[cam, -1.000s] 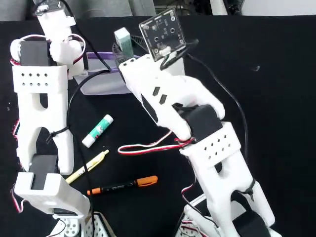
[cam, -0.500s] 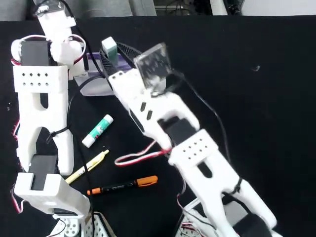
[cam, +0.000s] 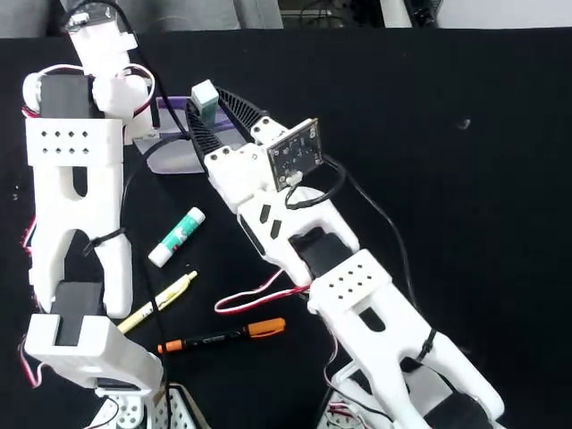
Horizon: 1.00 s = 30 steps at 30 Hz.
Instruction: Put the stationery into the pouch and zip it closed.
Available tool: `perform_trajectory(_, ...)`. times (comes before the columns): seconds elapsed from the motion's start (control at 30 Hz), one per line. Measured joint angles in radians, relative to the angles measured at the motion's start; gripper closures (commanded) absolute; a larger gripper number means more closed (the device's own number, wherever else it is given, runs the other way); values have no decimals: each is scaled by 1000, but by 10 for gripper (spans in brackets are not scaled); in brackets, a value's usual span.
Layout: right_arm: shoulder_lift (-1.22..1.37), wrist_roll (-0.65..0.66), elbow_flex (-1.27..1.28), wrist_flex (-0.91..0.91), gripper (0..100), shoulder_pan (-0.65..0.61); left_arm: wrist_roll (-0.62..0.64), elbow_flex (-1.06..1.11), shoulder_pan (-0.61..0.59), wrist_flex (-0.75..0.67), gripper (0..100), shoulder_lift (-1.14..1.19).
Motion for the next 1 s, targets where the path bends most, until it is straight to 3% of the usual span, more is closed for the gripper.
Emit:
perform_trajectory(0.17, 6, 0, 0, 41, 639, -2, 0, 0, 0, 0, 970, 0)
perform_trajectory(0.83, -52, 0, -311, 512, 636, -3, 0, 6, 0, -14, 970, 0)
perform_trajectory(1.0, -54, 0, -422, 661, 636, -3, 0, 8, -58, -37, 970, 2)
